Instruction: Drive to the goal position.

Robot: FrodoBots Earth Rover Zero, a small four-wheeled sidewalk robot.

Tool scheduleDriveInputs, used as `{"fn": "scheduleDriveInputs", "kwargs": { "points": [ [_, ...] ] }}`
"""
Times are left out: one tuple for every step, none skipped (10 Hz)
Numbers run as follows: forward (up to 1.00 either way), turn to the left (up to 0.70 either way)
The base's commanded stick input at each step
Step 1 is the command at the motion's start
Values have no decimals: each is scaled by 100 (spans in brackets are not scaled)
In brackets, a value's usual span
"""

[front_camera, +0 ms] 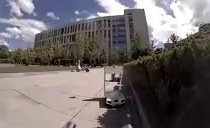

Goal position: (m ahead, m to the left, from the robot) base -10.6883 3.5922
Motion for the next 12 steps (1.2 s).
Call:
{"fn": "scheduleDriveInputs", "kwargs": {
  "points": [
    [0, 0],
    [4, 0],
    [1, 0],
    [0, 0],
    [0, 0],
    [0, 0],
    [0, 0],
    [0, 0],
    [0, 0],
    [0, 0],
    [1, 0],
    [4, 0]
  ]
}}
